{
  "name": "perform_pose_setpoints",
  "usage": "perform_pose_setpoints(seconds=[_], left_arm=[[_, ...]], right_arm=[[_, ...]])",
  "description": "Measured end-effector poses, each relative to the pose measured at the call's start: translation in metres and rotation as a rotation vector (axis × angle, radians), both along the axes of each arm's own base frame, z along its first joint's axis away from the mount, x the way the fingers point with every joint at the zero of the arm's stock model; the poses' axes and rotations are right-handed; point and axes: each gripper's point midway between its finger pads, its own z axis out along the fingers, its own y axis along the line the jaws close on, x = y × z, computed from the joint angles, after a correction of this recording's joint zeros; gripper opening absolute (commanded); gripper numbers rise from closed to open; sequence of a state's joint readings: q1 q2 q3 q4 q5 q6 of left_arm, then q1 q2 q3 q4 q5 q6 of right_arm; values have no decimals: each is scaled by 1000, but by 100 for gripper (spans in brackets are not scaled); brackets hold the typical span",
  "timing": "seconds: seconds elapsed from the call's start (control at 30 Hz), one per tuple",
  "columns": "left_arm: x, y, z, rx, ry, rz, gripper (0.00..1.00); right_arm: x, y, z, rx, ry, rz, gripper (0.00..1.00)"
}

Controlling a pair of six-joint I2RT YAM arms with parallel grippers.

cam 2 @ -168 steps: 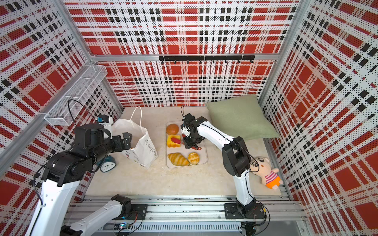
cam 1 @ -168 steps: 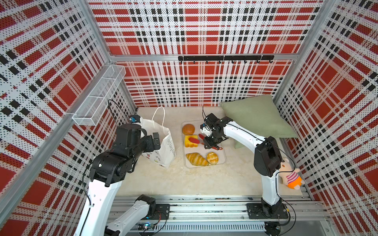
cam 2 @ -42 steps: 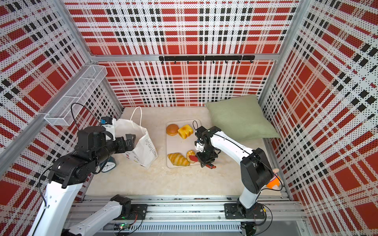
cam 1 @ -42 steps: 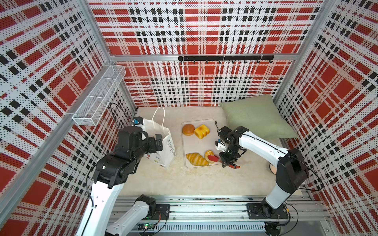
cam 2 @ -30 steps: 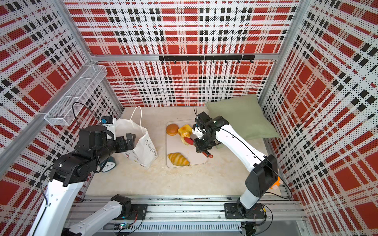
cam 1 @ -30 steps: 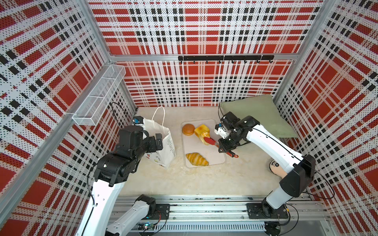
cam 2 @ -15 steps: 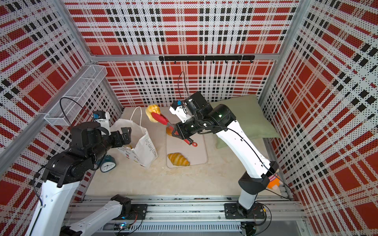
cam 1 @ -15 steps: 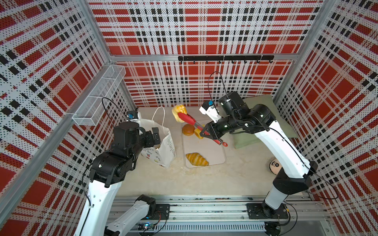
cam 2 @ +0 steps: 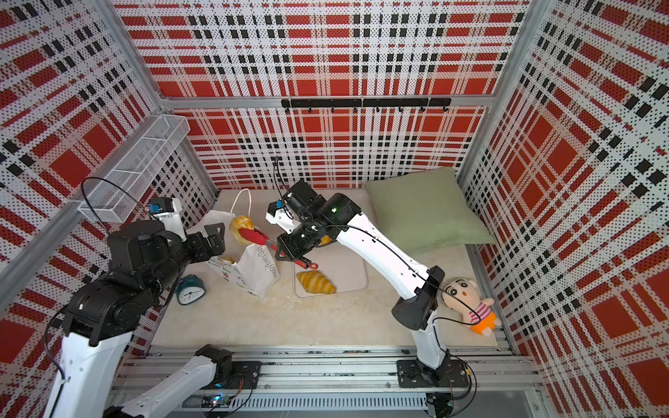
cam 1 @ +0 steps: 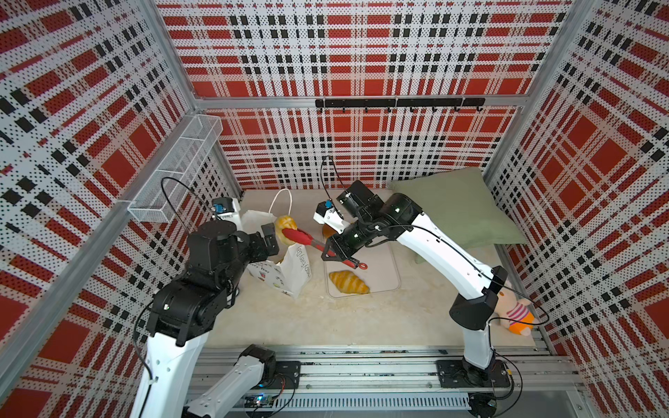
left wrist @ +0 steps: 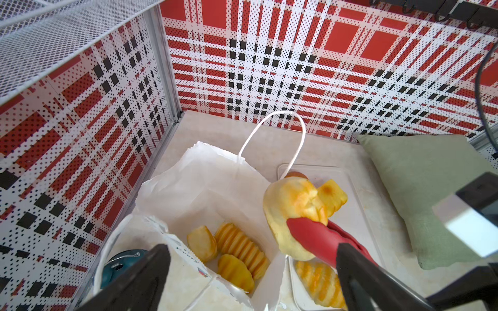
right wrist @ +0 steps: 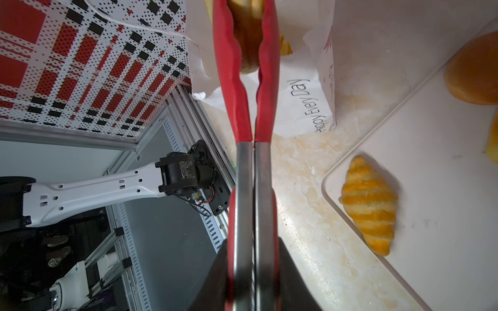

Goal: Pack bread into a paper bag
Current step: Place the fake bread in the paper bag.

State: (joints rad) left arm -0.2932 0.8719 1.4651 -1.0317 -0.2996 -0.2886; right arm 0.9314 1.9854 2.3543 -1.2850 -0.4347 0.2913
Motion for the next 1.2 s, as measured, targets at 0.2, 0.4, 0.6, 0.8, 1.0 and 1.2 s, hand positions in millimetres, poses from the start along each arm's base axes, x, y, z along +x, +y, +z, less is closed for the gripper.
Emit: perform_pose_setpoints(seconds=[0.2, 0.4, 0.6, 0.8, 1.0, 1.2], left_arm=[[-3, 0, 2, -5, -11, -6, 99], [-3, -2, 2, -7, -9, -19, 99], [-4, -4, 1, -8, -7, -31, 99], [-4, -6, 1, -5, -6, -45, 99], [-4, -10, -1, -4, -1, -66, 99], [-4, -14, -2, -9, 2, -96, 99]], right_arm=[[1, 9, 8, 41, -6, 10, 30], [4, 20, 3, 45, 3, 17, 38], [10, 28, -15, 19, 25, 17, 38], [12, 33, -11, 44, 20, 13, 49], [15, 40, 2, 102, 3, 9, 48], [17, 30, 6, 93, -19, -10, 49]])
